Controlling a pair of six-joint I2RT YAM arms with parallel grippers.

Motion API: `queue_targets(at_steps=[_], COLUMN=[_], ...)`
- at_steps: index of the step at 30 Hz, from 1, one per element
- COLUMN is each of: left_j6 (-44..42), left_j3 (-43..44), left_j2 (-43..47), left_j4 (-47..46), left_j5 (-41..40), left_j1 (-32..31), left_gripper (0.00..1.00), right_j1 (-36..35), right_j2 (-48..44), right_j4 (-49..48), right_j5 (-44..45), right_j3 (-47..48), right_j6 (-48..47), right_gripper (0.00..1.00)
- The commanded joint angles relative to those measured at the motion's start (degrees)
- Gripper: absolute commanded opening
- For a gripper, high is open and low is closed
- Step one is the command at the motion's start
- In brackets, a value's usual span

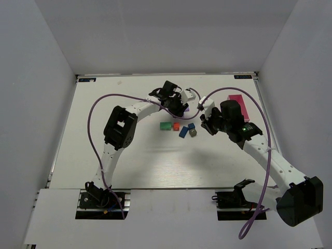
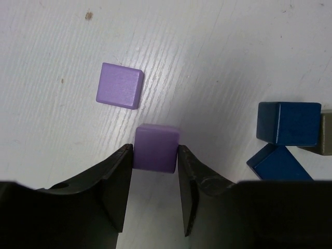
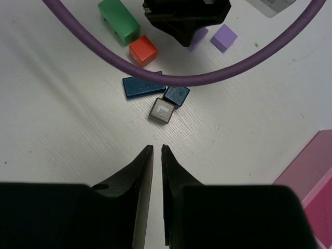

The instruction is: Build the wood block tower

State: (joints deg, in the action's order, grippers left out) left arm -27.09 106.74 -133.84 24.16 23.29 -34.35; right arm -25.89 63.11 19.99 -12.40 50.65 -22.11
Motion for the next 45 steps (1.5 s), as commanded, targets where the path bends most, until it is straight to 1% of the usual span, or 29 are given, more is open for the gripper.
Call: queue_targets(at_steps=[1,3,5,7,10,14,15,19,23,24,28,29,33,34,37,38,39,42,45], left_j6=[-0.24,-0.24,-0.24,-0.24,-0.24,-0.24,0.28,0.29,0.29,0.81,1.43,1.43,1.43,0.91,0.9,0.29,-0.5,-1.82,-2.96], left_j3=[2.16,2.69,2.69,3.21,3.21,3.21,3.21,3.21,1.02,-0.38,-4.69,-7.22,-12.77,-15.31,-20.84,-22.0,-23.14,-26.84,-30.09], left_j2=[0.25,0.25,-0.28,-0.28,-0.28,-0.28,-0.28,2.09,6.91,8.06,14.3,15.7,22.56,25.53,30.03,31.35,33.62,36.8,37.6], left_j4=[-0.96,-0.96,-0.96,-0.44,-0.43,0.09,0.09,0.62,1.33,1.33,1.33,1.33,1.33,1.33,0.8,0.8,0.8,0.27,-0.26], left_j5=[0.44,0.44,0.44,0.44,0.44,-0.17,-0.17,-1.31,-1.84,-1.84,-1.84,-2.37,-1.67,-1.67,-1.05,-1.05,-1.05,-1.67,-2.8], left_j1=[-0.37,-0.37,-0.37,-0.37,-0.37,-0.37,-0.37,-0.37,-0.37,0.33,0.86,0.86,0.86,0.86,0.86,0.86,0.86,0.86,0.86], left_gripper=[0.49,0.45,0.45,0.42,0.41,0.3,0.28,0.25,0.22,0.2,0.19,0.19,0.17,0.16,0.15,0.13,0.12,0.11,0.08], right_j1=[-0.13,-0.04,-0.04,-0.21,-0.04,0.05,0.05,0.14,0.05,0.14,0.14,0.14,0.14,0.14,0.05,0.05,0.22,0.23,0.14], right_j2=[-0.01,0.08,0.17,0.17,0.17,0.08,0.26,-0.01,-0.1,-0.18,-0.44,-0.36,-0.27,-0.18,0.26,0.34,0.61,1.05,1.57], right_j4=[-0.13,-0.13,-0.21,-0.21,-0.13,-0.21,-0.21,-0.12,-0.21,-0.21,-0.04,-0.12,-0.04,-0.04,0.14,0.14,0.14,0.4,0.4], right_j5=[-0.87,-0.87,-1.04,-0.87,-0.96,-0.78,-0.95,-1.13,-1.39,-1.31,-1.92,-2.01,-2.71,-2.97,-3.33,-3.42,-3.59,-3.94,-3.94], right_j3=[-0.29,-0.29,-0.29,-0.2,-0.29,-0.21,-0.29,-0.21,-0.38,-0.47,-0.73,-0.91,-1.17,-1.17,-1.43,-1.43,-1.43,-1.43,-1.35], right_j6=[-0.48,-0.39,-0.39,-0.39,-0.39,-0.48,-0.39,-0.39,-0.57,-0.48,-1.09,-1.18,-1.8,-1.97,-2.41,-2.5,-2.68,-2.85,-3.11], right_gripper=[0.18,0.18,0.18,0.18,0.18,0.18,0.18,0.18,0.18,0.18,0.18,0.18,0.18,0.18,0.18,0.18,0.18,0.18,0.18])
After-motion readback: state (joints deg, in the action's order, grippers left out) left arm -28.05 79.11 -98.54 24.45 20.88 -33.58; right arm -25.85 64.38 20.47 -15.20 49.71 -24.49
